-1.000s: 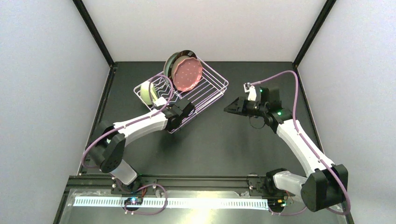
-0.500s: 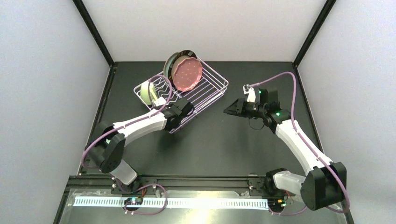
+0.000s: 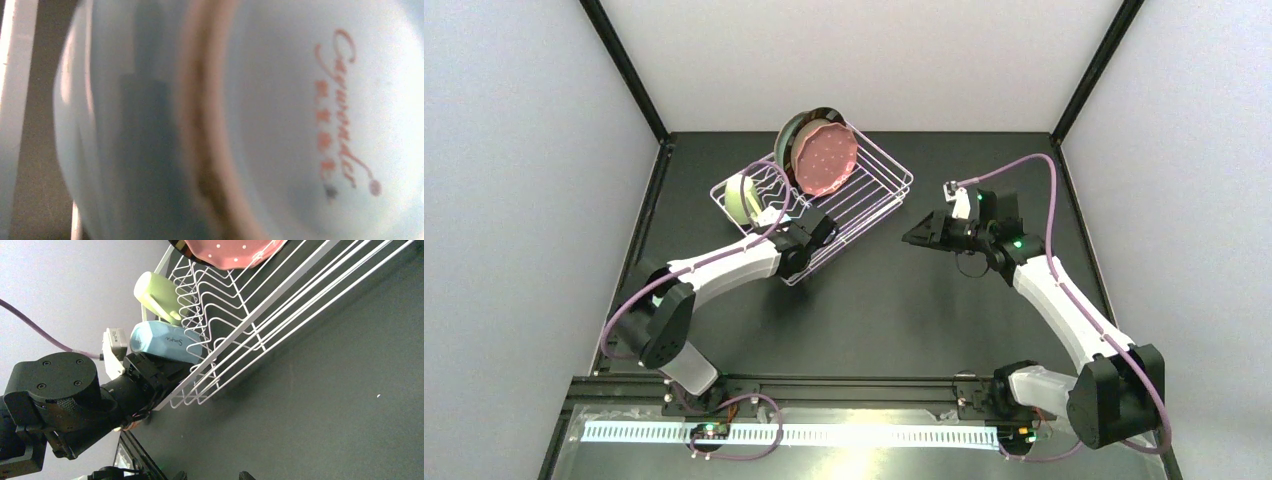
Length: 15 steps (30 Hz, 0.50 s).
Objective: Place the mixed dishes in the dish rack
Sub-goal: Place the upside down cup on the dish rack.
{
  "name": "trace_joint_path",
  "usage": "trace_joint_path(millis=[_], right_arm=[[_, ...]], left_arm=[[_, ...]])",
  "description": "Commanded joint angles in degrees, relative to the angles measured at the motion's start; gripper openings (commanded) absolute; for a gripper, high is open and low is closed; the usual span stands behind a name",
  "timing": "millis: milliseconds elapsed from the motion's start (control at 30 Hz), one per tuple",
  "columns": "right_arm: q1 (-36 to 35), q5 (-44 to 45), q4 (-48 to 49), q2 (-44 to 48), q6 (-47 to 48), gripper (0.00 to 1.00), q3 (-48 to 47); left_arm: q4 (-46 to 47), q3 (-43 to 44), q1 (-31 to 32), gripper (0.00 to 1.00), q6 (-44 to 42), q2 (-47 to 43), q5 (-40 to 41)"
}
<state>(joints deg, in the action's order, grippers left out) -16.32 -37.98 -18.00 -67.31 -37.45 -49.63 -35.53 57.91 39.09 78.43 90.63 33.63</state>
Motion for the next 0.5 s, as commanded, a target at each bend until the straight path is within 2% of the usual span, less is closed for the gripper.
trace_joint_path(millis=[0,467], right_arm=[[0.24,-0.56,1.39,-0.37,-0.13,0.59,0.63],[0.23,-0.59,2.12,-1.13,-0.76,0.59,0.50]], left_arm=[[0.44,-1.03,-0.94,0.62,0.48,1.31,-1.35],[-0.23,0.27,-1.45,0.65,-0.36,-0.42,-1.98]])
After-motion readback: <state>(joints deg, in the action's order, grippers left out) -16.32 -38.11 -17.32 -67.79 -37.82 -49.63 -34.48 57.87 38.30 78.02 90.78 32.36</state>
